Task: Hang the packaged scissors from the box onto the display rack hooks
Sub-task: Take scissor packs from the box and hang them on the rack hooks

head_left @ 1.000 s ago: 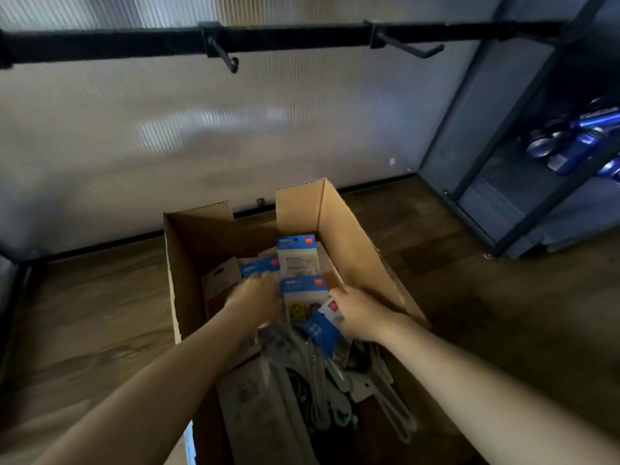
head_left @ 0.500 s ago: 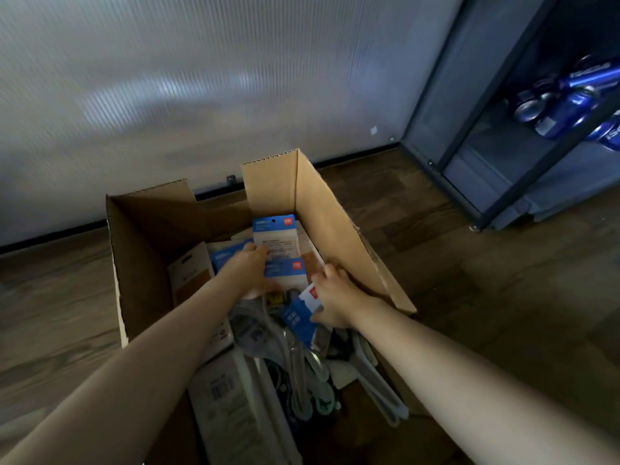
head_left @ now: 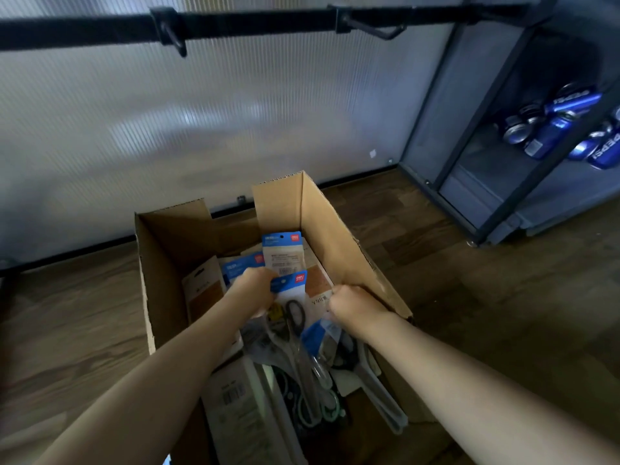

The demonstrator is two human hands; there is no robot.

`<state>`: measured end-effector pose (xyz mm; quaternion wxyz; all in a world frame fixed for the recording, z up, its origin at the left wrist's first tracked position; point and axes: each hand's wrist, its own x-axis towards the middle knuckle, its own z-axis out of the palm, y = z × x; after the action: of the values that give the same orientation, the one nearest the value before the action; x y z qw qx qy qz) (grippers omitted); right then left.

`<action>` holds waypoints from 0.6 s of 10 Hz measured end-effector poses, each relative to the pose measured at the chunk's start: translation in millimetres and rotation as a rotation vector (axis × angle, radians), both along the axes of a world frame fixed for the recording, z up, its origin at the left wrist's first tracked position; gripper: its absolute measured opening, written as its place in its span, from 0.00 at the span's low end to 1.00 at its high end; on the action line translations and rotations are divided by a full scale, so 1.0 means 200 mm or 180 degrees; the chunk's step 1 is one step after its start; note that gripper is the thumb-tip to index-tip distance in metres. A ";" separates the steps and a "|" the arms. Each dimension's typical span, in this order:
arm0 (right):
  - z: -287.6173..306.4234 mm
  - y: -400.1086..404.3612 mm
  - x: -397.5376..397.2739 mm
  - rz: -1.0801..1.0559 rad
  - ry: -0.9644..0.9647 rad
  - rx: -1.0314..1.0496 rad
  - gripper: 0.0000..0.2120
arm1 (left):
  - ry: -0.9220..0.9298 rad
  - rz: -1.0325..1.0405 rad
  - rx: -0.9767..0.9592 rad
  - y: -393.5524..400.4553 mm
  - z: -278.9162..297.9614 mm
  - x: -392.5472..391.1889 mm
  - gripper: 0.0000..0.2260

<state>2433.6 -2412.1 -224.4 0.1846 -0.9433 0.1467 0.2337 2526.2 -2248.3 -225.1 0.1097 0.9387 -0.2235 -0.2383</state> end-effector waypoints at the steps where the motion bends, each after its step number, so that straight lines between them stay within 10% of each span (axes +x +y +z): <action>1: 0.07 0.00 -0.04 0.0473 -0.0118 -0.0208 0.15 | -0.0241 0.0009 -0.0138 0.04 0.12 -0.03 0.15; 6: 0.85 0.20 0.16 0.1815 -0.1452 -0.0308 0.14 | -0.1716 0.0592 -0.1388 0.36 1.05 -0.21 0.09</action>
<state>2466.5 -2371.1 -53.8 0.0953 -0.9818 -0.1561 0.0522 2483.9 -2176.7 -14.8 0.2658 0.9387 -0.2036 0.0822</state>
